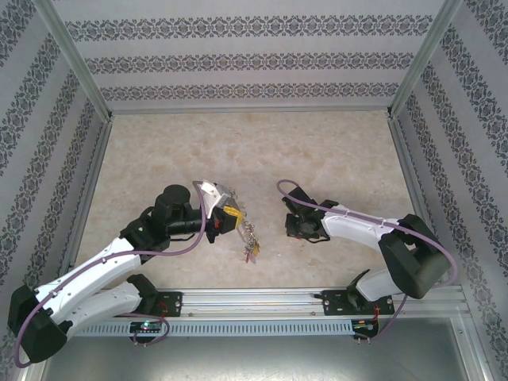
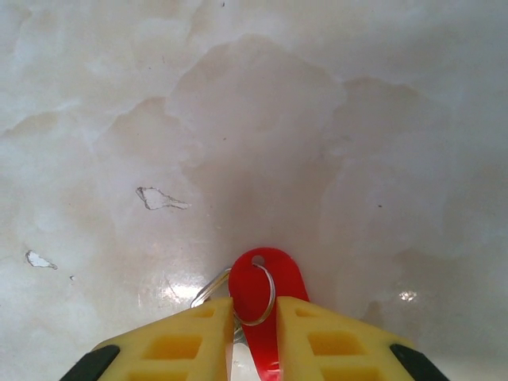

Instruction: Put the keys on the keyring

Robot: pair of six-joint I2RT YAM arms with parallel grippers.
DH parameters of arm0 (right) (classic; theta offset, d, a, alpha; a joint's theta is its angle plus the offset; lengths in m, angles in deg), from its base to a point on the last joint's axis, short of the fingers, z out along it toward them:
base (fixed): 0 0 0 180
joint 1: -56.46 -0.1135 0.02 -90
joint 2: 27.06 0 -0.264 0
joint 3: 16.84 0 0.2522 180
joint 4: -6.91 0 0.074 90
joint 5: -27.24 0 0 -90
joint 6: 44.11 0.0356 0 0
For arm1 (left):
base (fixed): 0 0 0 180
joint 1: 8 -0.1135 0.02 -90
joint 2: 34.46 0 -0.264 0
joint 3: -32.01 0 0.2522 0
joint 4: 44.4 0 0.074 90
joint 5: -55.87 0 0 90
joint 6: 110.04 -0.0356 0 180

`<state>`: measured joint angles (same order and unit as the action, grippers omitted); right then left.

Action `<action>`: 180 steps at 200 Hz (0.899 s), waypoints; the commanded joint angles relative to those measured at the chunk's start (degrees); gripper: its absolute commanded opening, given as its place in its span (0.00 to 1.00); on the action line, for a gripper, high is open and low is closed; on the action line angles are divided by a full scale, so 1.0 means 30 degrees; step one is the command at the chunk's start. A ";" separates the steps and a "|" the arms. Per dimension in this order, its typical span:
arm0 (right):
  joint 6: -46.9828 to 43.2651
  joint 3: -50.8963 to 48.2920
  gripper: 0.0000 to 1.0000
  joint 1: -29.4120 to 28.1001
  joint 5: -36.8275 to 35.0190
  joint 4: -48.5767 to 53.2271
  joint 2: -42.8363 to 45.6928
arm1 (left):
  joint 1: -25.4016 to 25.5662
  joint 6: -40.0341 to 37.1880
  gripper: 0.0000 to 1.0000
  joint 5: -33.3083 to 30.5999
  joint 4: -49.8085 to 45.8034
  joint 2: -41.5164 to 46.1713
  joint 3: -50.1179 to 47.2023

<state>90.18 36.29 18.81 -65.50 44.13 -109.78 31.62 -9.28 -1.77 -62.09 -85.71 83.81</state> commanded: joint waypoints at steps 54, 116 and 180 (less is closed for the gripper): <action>-0.0240 0.0512 0.29 0.0004 -0.0278 0.0149 -0.0427 | -0.0197 -0.0269 0.00 0.0208 0.0552 0.0108 0.0385; -0.0403 0.1109 0.22 0.0009 -0.0272 -0.0001 -0.1208 | -0.0197 -0.0282 0.00 0.0141 0.0517 0.0098 0.0411; -0.0980 0.1304 0.12 0.0003 -0.0740 0.0455 -0.1340 | -0.0199 -0.0307 0.00 0.0117 0.0518 0.0062 0.0414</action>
<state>88.72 39.33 18.83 -65.74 43.80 -113.08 31.62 -9.28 -1.77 -62.09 -85.71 83.81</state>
